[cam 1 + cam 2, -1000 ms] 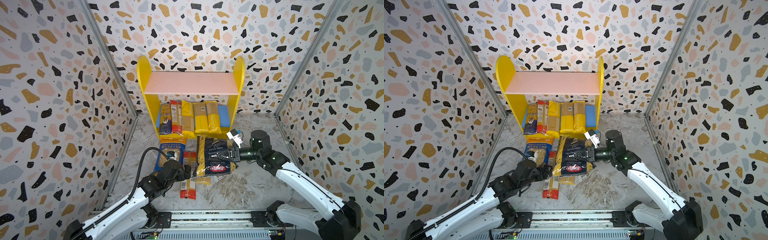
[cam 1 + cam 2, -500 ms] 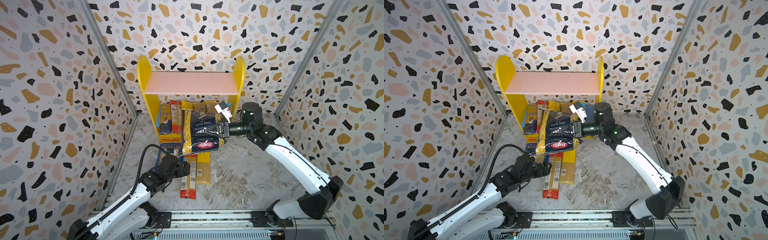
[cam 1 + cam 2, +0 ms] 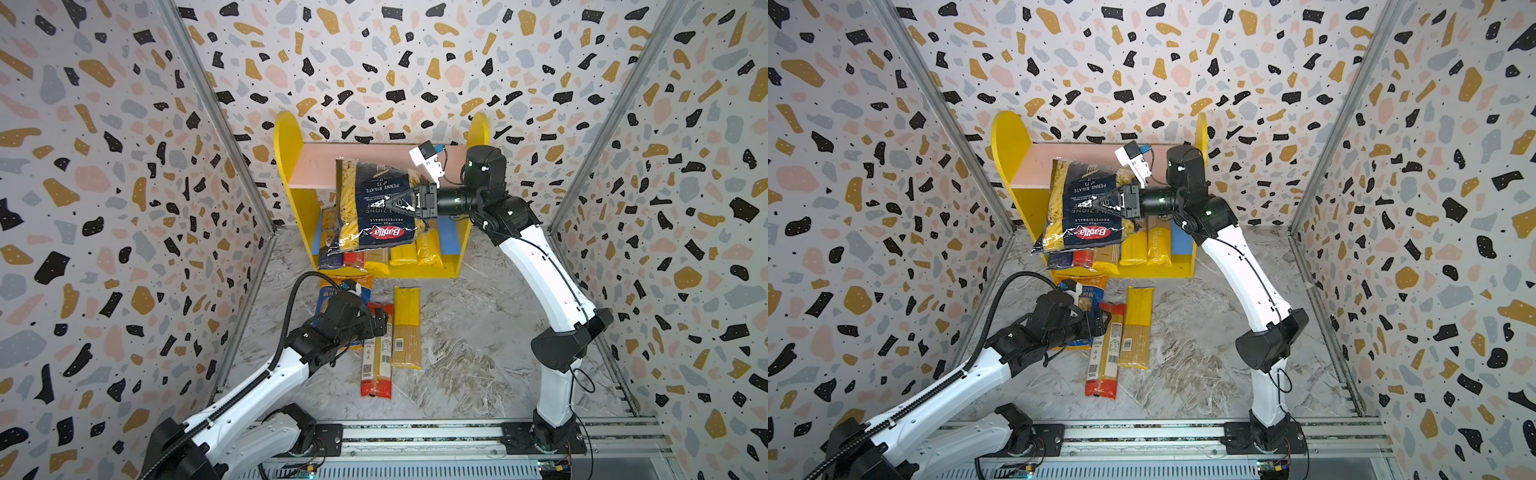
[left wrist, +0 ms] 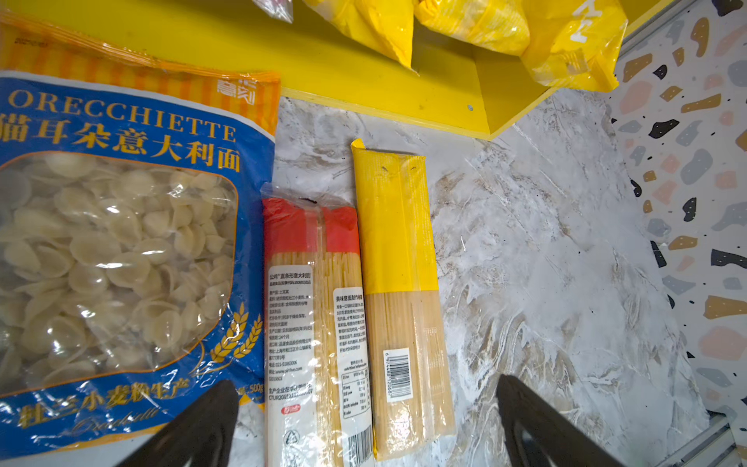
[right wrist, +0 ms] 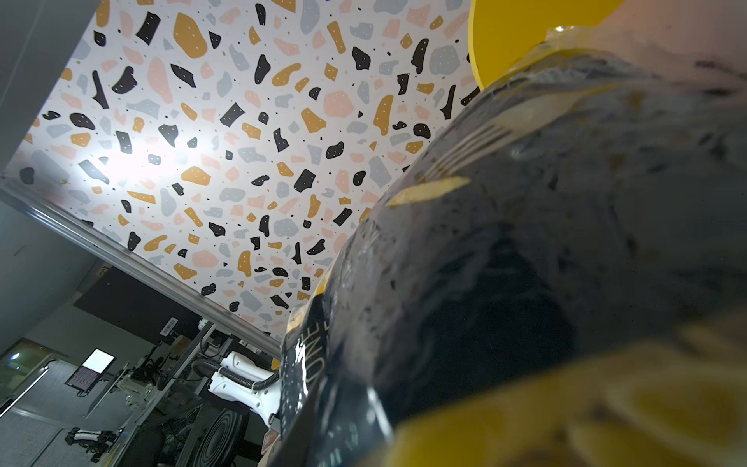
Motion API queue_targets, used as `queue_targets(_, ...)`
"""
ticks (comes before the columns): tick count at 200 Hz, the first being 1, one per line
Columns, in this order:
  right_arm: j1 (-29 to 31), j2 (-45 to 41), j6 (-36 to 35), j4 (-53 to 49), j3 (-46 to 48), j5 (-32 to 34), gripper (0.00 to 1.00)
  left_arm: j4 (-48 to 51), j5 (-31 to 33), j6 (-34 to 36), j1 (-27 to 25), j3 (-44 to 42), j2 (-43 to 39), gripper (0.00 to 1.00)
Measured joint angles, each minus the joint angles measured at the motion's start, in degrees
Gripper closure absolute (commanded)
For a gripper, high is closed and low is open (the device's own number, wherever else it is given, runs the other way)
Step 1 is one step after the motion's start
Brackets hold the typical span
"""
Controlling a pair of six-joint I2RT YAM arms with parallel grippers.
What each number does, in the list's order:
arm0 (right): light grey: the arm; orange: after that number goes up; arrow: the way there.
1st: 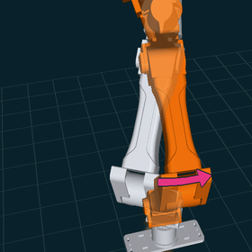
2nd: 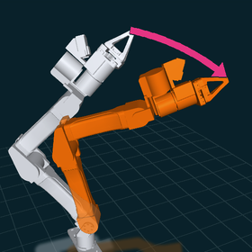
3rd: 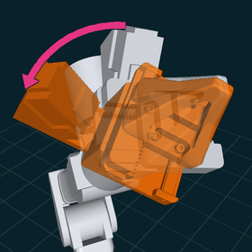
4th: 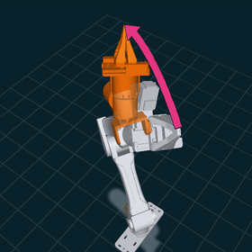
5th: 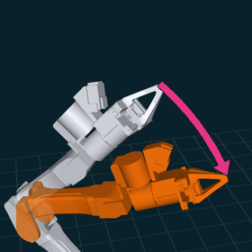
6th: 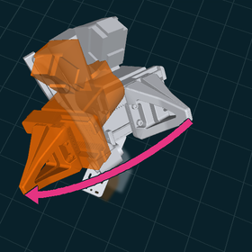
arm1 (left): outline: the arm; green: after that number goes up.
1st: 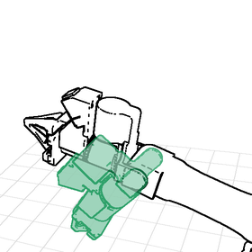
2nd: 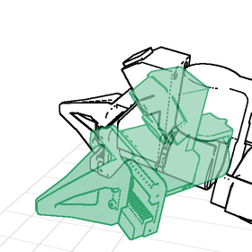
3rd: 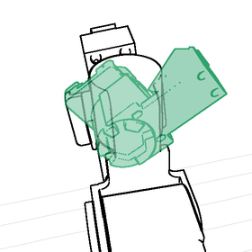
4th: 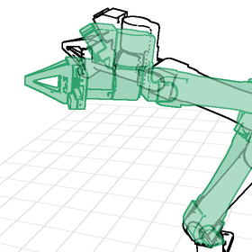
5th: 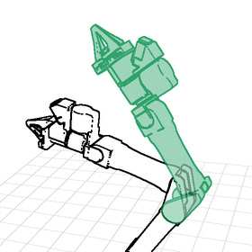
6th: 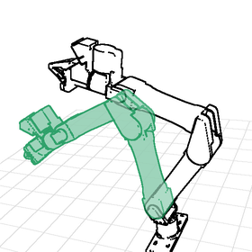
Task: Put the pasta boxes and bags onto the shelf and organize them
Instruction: 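Raise the penne bag onto the pink upper shelf with the right gripper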
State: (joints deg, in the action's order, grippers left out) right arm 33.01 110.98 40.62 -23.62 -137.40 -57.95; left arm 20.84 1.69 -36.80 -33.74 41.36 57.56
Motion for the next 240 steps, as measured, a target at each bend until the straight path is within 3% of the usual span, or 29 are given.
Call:
queue_targets(85,-14.78,10.80,11.74,15.23,-5.51,-4.55,0.85,-1.88,-2.95,1.14,1.81,2.97,6.40,0.01)
queue_targets(133,-16.98,13.94,14.43,22.73,-6.34,-5.53,0.81,-2.93,-4.98,2.14,2.43,6.12,11.72,0.00)
queue_targets(203,-16.70,13.97,14.40,25.51,-6.23,-6.32,0.44,-4.31,-7.26,2.75,2.64,6.58,14.08,0.02)
queue_targets(240,-16.65,12.04,12.52,26.18,-2.95,-6.64,0.40,-3.72,-7.87,3.21,2.91,13.18,17.18,0.10)
